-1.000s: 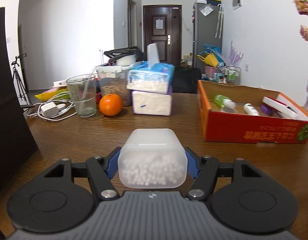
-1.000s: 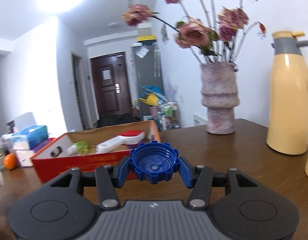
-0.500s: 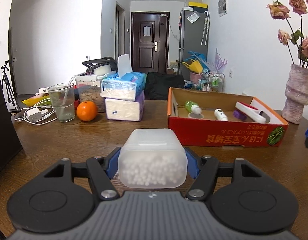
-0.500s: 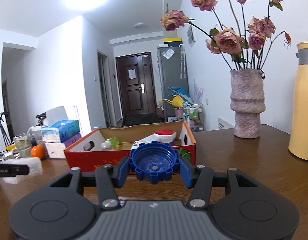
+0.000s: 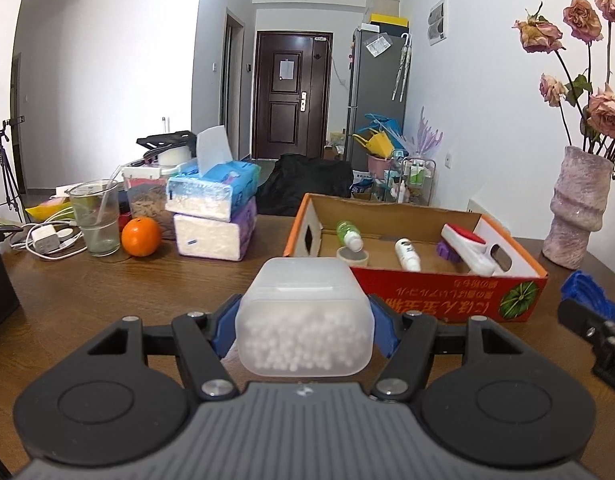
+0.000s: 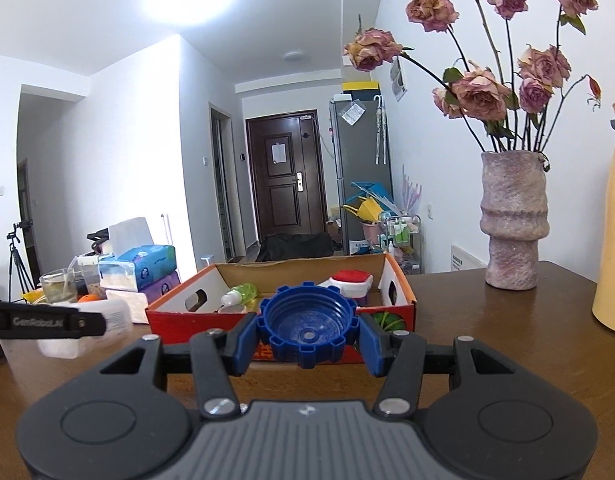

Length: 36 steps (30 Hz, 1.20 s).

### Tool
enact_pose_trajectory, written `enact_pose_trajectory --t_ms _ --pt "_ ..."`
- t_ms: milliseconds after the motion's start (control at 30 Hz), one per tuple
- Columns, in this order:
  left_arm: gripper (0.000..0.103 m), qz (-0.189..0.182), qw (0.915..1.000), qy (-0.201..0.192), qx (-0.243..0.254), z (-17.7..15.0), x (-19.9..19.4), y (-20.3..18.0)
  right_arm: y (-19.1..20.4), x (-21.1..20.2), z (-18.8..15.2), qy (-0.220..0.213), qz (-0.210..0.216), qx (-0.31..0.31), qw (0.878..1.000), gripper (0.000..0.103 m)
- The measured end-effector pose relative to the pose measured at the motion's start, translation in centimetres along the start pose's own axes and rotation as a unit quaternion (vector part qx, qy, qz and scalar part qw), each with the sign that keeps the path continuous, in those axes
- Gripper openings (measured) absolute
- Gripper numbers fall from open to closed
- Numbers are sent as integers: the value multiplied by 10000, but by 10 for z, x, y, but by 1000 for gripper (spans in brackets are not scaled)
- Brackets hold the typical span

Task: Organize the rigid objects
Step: 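Carry the white container with the left tool while the right tool carries the blue cap over the box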

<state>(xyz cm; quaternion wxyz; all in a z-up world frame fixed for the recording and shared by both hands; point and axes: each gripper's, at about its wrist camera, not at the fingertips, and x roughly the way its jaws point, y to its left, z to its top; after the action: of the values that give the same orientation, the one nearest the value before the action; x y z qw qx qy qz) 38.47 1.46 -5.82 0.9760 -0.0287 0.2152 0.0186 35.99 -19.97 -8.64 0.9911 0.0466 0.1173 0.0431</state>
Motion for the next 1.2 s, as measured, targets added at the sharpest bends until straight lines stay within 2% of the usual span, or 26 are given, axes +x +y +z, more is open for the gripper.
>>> enact_pose_trajectory --t_ms 567,1200 --pt "67 9 9991 -250 -343 42 37 -13 7 51 19 -114 20 53 9999 52" --pt "67 92 9990 -254 -346 78 115 -13 8 136 45 -139 45 132 9998 52"
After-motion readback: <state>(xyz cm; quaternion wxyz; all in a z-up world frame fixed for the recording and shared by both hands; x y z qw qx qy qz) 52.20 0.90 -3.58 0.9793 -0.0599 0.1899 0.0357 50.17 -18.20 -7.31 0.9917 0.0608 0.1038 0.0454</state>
